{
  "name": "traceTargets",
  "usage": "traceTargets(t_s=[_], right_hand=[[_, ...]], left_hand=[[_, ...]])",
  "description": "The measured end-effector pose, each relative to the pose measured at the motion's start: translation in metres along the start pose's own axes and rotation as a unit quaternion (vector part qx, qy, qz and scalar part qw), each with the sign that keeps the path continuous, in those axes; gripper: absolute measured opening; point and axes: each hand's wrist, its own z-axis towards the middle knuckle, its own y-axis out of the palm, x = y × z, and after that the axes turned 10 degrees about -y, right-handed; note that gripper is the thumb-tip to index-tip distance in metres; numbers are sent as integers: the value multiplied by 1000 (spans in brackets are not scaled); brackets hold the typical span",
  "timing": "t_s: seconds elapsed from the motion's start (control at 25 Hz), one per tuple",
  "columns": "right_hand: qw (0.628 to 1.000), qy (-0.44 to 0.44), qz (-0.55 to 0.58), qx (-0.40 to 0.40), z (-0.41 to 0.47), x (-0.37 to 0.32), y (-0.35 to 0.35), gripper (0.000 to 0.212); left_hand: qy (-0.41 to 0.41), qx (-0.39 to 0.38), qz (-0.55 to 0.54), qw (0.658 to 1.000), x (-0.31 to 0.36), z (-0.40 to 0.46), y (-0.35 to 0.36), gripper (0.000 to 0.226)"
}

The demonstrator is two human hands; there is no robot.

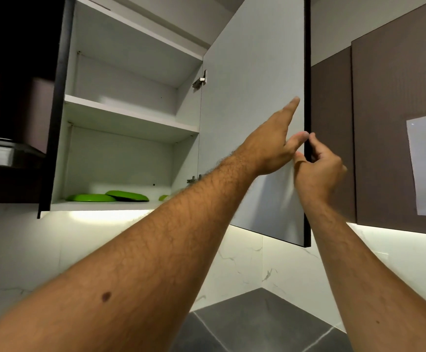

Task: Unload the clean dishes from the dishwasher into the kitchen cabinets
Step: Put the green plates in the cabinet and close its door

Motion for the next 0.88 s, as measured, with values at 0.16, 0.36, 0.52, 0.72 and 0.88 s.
traceTargets(t_s=[0.16,0.36,0.52,0.72,0.88], right_hand=[[999,-27,22,25,-28,-42,16,37],[998,-57,-30,7,-65,-103,54,29],[998,-47,3,-38,-102,-147,89,32],[993,-43,46,-99,-140,-186,131,35],[989,-65,51,-119,-156,-203,163,41]], left_hand=[[8,-5,13,1000,-6,-19,-26,62],[-22,42,41,998,-39,-59,-70,57],[-77,78,73,991,-70,-91,-119,46],[-195,141,45,970,-110,-125,-165,45],[-252,149,63,954,-136,-140,-183,40]])
